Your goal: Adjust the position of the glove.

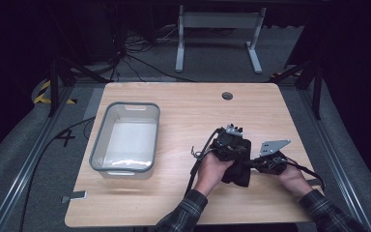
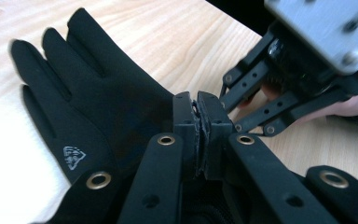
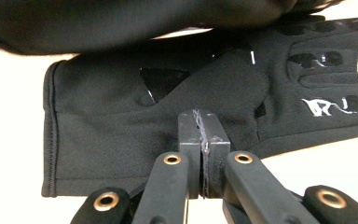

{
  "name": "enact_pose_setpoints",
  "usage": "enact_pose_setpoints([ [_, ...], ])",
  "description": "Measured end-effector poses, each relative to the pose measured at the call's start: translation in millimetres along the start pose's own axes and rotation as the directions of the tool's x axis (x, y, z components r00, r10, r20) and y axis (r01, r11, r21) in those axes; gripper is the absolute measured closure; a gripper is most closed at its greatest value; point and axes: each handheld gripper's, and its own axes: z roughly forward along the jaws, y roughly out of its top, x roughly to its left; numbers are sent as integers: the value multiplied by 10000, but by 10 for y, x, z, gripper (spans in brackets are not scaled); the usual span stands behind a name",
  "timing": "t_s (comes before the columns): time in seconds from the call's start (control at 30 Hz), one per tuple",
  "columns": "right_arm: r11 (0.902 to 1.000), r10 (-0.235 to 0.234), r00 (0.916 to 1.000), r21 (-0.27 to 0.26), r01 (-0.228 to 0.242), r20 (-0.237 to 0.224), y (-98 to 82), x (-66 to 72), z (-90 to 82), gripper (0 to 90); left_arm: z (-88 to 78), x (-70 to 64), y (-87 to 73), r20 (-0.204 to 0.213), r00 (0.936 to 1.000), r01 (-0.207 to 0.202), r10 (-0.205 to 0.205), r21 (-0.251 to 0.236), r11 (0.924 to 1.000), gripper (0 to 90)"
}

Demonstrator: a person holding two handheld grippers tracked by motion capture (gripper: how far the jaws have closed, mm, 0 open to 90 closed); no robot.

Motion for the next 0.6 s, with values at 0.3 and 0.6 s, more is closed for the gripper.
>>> enact_pose_setpoints([
  [0.3, 9974, 595, 9960, -445, -566, 668, -87, -173, -262, 900, 104, -6, -22, 263, 9997, -5, 6, -31, 10000, 838],
  [0.6, 9953, 707, 9945, -722, -652, 771, -100, -213, -351, 898, -53, 42, -34, -162, 9996, -224, 221, -157, 9996, 715],
])
